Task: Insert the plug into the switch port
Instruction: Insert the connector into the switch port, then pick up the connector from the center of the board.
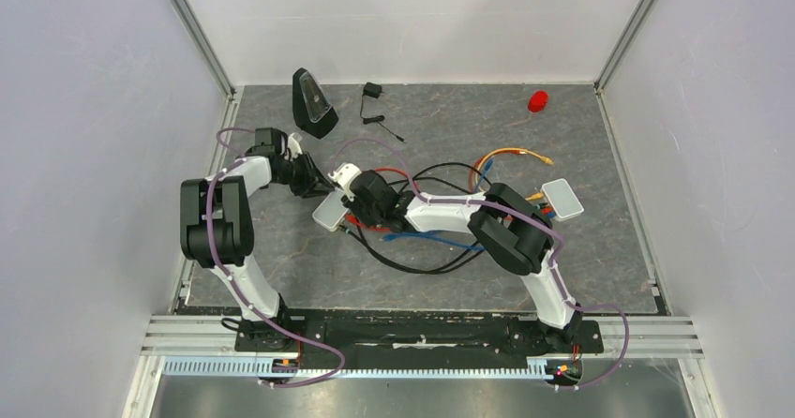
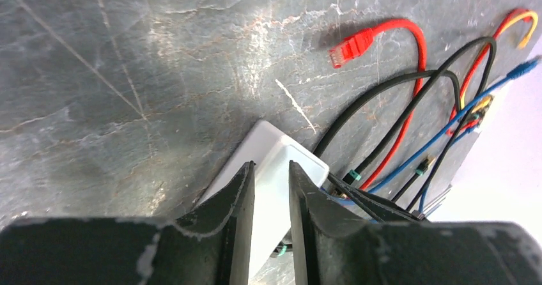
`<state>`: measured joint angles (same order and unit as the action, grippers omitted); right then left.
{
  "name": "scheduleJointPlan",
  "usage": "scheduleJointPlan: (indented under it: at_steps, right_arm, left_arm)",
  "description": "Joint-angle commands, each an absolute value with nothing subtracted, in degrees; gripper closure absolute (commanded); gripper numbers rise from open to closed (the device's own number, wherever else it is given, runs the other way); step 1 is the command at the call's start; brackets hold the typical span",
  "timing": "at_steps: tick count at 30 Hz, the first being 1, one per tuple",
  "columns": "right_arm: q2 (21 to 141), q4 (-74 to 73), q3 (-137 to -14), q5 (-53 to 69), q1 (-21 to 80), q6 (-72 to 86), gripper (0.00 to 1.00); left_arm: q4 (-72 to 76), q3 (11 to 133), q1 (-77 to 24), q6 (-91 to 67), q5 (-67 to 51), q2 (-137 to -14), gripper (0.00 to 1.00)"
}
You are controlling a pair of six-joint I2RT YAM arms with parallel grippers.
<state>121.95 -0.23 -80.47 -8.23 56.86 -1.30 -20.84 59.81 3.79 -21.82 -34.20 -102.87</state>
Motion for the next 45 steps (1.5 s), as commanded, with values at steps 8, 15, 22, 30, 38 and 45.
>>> scheduleJointPlan:
  at_steps: [8, 15, 22, 30, 38, 45]
  right_arm:
    - [108.48, 9.84, -75.05, -8.37, 52.06, -2.06, 0.53]
    - [115.57, 2.34, -88.78, -5.31, 43.57, -10.86, 0.47]
    - [127.78, 1.41, -105.04, -4.33, 38.49, -16.33, 0.47]
    - [138.39, 3.31, -114.09, -2.15, 35.24, -17.29, 0.42]
    - [143.18, 8.37, -115.14, 2.75, 32.79, -6.55, 0.38]
    - [145.64, 8.34, -114.82, 4.44, 30.79, 1.64, 0.36]
  left_arm:
    - [-27.67, 68.05, 4.39, -25.2, -21.23, -95.49, 0.62]
    - [-31.95, 61.44, 1.66, -18.59, -21.89, -84.78, 0.63]
    - [-32.89, 52.84, -5.74, -15.09, -22.37, -71.32, 0.62]
    - [-33.31, 46.48, -9.75, -14.76, -24.87, -63.11, 0.62]
    - [-33.22, 46.76, -11.33, -14.59, -25.24, -62.47, 0.62]
    - [-33.11, 46.41, -11.94, -14.77, -24.44, -61.38, 0.62]
